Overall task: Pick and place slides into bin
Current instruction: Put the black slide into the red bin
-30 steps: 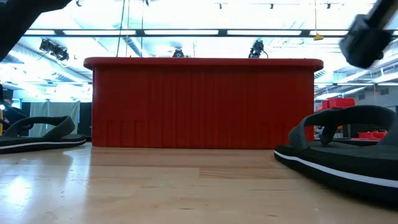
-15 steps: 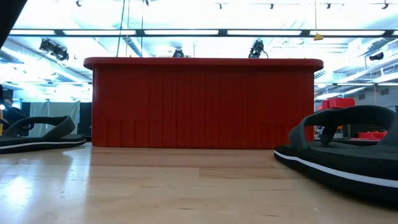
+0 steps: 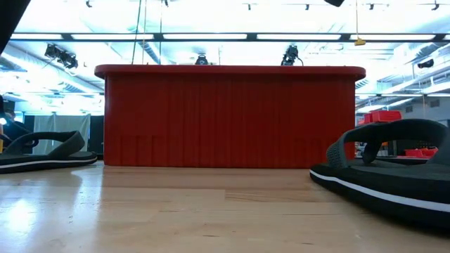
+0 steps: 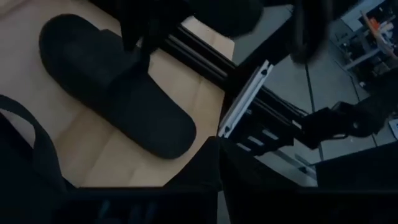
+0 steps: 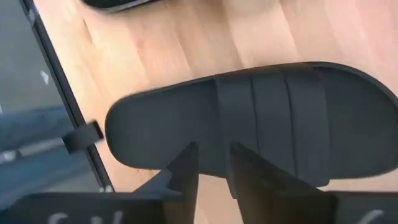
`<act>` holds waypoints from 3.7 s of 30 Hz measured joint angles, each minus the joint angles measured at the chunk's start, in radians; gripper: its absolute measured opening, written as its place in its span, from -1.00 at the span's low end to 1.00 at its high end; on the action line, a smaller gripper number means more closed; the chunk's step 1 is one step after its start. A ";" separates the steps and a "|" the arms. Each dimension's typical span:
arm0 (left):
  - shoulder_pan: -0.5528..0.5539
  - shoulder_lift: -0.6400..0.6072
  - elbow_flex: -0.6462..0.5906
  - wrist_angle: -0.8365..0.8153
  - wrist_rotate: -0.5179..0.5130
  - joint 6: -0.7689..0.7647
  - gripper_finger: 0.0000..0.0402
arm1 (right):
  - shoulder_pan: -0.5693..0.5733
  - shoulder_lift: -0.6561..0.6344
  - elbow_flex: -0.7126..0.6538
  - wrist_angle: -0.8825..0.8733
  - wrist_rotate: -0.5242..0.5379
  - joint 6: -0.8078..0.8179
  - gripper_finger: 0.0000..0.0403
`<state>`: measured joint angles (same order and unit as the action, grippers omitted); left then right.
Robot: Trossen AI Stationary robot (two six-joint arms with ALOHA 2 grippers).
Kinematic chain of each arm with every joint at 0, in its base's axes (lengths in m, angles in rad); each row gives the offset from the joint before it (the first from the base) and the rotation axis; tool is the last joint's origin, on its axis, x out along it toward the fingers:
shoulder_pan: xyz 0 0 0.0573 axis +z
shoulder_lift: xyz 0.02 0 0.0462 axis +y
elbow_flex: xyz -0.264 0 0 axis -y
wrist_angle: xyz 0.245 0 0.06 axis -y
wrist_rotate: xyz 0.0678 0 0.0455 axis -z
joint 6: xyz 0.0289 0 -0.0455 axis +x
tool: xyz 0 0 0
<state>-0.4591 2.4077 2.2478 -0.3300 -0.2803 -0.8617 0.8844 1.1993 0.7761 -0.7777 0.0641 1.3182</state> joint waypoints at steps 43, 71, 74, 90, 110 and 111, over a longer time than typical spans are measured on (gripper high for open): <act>-0.016 0.000 0.000 -0.049 -0.001 -0.070 -0.88 | -0.105 -0.021 0.000 -0.011 -0.068 0.151 -0.24; -0.068 0.001 0.000 -0.044 -0.001 -0.104 -0.96 | -0.180 0.333 0.000 0.392 0.178 0.329 -0.24; -0.081 0.001 0.000 -0.043 -0.001 -0.104 -0.97 | -0.254 0.301 0.000 0.436 0.189 0.239 -0.24; -0.141 0.001 0.000 -0.044 0.000 -0.178 -0.97 | -0.219 -0.123 0.000 -0.055 0.153 0.240 -0.26; -0.144 0.001 0.000 -0.042 -0.013 -0.265 -0.87 | -0.159 -0.261 -0.300 -0.026 0.069 0.464 -0.28; -0.145 0.001 0.000 -0.042 -0.013 -0.273 -0.88 | -0.163 -0.265 -0.306 -0.024 0.066 0.462 -0.29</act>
<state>-0.6041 2.4084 2.2478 -0.3717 -0.2932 -1.1350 0.7218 0.9344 0.4705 -0.8022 0.1303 1.7798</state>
